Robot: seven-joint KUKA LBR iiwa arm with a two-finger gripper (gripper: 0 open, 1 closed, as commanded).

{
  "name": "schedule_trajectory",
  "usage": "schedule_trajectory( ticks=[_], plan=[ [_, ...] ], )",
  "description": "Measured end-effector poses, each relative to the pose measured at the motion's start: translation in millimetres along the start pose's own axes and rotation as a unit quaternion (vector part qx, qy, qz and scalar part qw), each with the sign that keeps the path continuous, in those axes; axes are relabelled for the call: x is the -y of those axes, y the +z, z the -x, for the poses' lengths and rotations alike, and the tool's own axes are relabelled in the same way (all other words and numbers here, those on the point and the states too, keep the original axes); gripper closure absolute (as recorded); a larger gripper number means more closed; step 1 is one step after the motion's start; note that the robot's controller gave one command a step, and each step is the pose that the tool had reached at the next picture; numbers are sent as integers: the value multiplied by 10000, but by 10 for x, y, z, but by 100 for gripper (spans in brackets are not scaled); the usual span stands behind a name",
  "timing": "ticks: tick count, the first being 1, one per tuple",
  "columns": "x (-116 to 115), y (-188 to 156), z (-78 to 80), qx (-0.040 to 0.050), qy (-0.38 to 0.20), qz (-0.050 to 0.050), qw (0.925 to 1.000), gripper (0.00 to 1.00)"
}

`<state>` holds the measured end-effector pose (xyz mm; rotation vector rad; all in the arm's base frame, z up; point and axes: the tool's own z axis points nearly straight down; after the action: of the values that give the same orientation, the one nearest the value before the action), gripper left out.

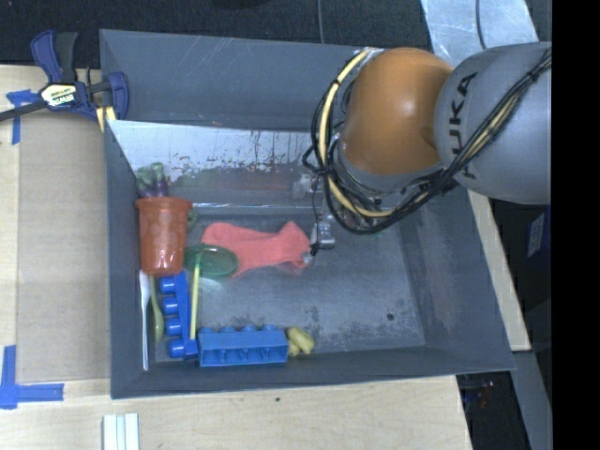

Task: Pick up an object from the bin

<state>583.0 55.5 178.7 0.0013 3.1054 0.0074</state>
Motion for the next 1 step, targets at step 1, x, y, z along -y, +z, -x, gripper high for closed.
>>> schedule_trajectory(
  ticks=[1],
  plan=[
    [-176,43,-76,-14,56,-2,10000,0]
  ],
)
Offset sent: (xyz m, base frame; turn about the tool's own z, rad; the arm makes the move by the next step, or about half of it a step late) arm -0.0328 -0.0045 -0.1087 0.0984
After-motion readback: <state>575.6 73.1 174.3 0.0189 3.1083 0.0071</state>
